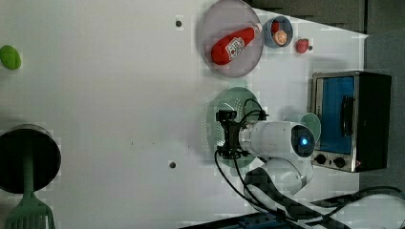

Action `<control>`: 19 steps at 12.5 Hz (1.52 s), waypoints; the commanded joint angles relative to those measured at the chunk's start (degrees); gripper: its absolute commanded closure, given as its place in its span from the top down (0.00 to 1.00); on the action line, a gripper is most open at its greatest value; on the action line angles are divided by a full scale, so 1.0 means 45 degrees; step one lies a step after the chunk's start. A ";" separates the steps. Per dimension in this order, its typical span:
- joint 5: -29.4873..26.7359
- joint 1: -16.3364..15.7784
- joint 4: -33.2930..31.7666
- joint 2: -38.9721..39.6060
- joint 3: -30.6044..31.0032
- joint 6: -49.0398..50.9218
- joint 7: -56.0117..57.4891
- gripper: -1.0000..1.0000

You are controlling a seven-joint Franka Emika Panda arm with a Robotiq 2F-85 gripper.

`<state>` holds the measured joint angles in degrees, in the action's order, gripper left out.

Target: Drag strainer right to left.

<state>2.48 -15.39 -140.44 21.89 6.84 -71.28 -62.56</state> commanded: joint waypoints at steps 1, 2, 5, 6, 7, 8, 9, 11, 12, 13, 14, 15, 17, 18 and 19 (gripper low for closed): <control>-0.0049 -0.0463 0.1087 0.0340 0.0240 0.0669 -0.0834 1.00; -0.0056 -0.0617 0.1386 0.0485 0.0249 0.0899 -0.1136 1.00; -0.0057 -0.1196 0.2252 0.0897 0.0275 0.1434 -0.1940 1.00; -0.0062 -0.1417 0.2545 0.1055 0.0286 0.1459 -0.2155 1.00; -0.0104 -0.1633 0.2836 0.1235 0.0291 0.1549 -0.2444 1.00; -0.0224 -0.1856 0.3142 0.1429 0.0295 0.1616 -0.2740 1.00; -0.0365 -0.2071 0.3445 0.1614 0.0295 0.1627 -0.2974 1.00; -0.0697 -0.2488 0.4025 0.2008 0.0312 0.1659 -0.3360 1.00; -0.0899 -0.2689 0.4307 0.2199 0.0313 0.1690 -0.3517 1.00; -0.1078 -0.2871 0.4589 0.2372 0.0314 0.1720 -0.3617 1.00; -0.1250 -0.3042 0.4865 0.2524 0.0317 0.1826 -0.3655 1.00; -0.1463 -0.3207 0.5124 0.2668 0.0319 0.1958 -0.3652 1.00; -0.1714 -0.3499 0.5589 0.2894 0.0319 0.2176 -0.3661 1.00; -0.1779 -0.3629 0.5783 0.2987 0.0319 0.2263 -0.3661 1.00; -0.1798 -0.3730 0.5950 0.3042 0.0318 0.2314 -0.3695 1.00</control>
<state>-4.17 -31.64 -114.54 35.17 8.91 -60.43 -74.92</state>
